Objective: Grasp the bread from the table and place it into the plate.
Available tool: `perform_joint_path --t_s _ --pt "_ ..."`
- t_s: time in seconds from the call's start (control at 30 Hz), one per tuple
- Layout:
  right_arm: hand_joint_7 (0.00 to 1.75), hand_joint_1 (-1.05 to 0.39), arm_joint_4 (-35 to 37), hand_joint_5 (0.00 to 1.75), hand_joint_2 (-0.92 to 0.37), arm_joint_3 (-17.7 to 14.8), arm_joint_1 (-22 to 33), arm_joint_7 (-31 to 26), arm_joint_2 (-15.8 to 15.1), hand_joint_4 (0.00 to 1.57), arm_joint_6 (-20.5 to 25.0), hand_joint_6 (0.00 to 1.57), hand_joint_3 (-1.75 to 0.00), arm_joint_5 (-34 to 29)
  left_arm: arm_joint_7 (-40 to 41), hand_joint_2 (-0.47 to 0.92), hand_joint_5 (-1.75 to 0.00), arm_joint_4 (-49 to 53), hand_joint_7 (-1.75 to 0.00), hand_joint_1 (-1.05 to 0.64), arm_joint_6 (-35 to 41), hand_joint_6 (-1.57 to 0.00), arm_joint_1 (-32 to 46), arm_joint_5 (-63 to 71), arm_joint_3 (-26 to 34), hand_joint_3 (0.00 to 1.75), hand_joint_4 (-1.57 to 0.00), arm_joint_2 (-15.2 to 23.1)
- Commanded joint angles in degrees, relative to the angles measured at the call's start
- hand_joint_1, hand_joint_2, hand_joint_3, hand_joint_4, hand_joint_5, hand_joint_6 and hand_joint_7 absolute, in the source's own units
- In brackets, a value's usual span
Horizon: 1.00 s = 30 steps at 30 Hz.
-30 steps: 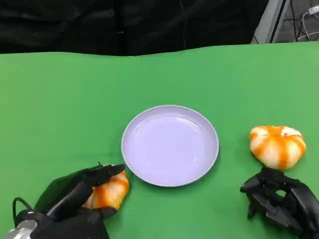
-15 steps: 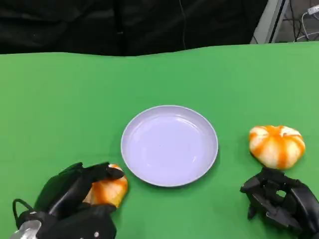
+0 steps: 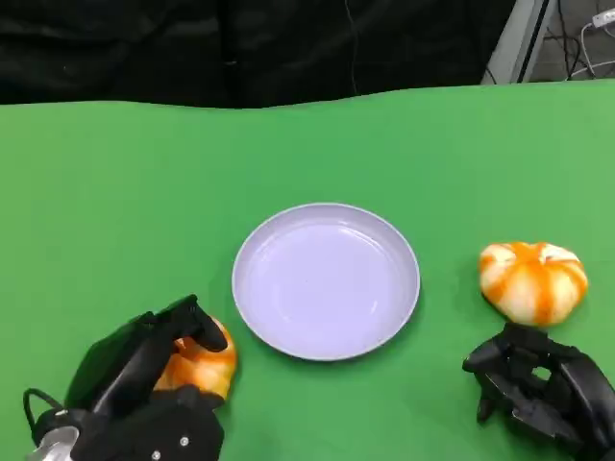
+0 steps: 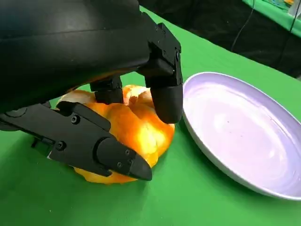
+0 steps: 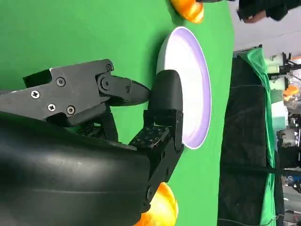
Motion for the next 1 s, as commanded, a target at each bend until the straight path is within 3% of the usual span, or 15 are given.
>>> perform_joint_path --t_s 0.03,0.37,0.73,1.0 --pt "1.07 -0.21 -0.2 1.75 -0.92 -0.4 0.2 -0.1 -0.4 0.64 0.1 0.75 -0.47 0.3 0.6 0.82 -1.75 1.0 -1.67 -0.07 0.0 -0.49 1.1 -0.8 0.6 0.0 -0.61 0.9" --pt "1.08 -0.21 -0.5 1.75 -0.92 0.0 0.1 -0.6 -0.5 0.64 0.4 0.75 -0.47 -0.1 0.2 0.86 -1.75 -5.4 -1.69 -0.04 0.7 -0.42 2.1 -0.7 1.9 0.01 -0.46 2.2" --pt "1.07 -0.23 0.8 1.75 -0.92 -0.2 -0.3 -0.3 -0.7 0.64 -0.2 0.76 -0.46 0.0 -1.0 0.85 -1.73 -13.3 -1.51 -0.02 2.3 -0.53 2.3 0.3 3.5 0.0 -0.47 3.4" --pt "1.08 -0.22 0.4 1.75 -0.92 0.0 -0.2 -0.6 -0.4 0.63 0.2 0.75 -0.47 0.0 -2.6 0.84 -1.74 -18.5 -1.54 -0.02 3.9 -0.52 2.2 -0.1 4.7 0.0 -0.47 3.3"
